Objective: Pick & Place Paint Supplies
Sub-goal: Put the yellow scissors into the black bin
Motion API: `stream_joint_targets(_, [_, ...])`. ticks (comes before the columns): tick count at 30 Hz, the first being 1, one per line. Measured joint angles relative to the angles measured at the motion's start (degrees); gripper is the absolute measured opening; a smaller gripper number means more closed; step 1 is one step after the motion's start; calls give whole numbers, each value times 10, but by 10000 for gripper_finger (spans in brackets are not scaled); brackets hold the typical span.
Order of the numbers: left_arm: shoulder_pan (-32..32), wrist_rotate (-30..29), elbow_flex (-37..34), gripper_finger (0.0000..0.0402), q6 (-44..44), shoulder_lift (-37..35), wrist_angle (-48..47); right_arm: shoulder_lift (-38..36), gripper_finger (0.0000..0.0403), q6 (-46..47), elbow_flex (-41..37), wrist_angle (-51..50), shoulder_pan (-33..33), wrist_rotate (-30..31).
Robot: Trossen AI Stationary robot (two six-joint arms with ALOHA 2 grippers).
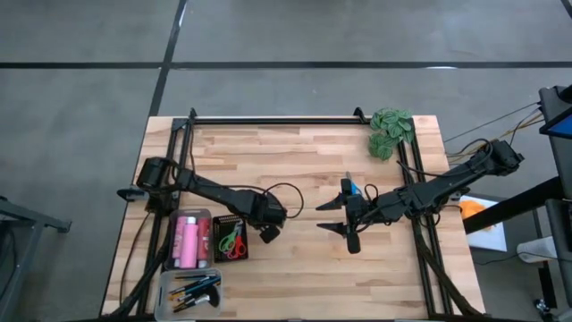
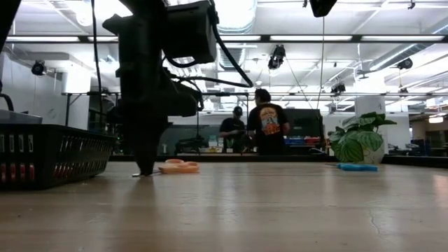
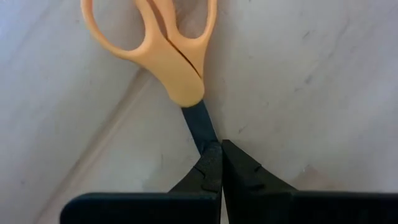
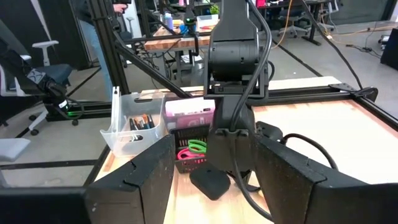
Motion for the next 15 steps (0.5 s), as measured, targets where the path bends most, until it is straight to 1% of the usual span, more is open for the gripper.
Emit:
stream_joint_targets(6, [1,14,-6,1,2,-44,-8,0,209,0,0,0,0,0])
stream_joint_targets(9, [2,1,-6,1,1,-66,-8,0,209,0,0,0,0,0])
stream_joint_targets(15, [2,-18,-7,1,0,-81,-9,0,209,0,0,0,0,0])
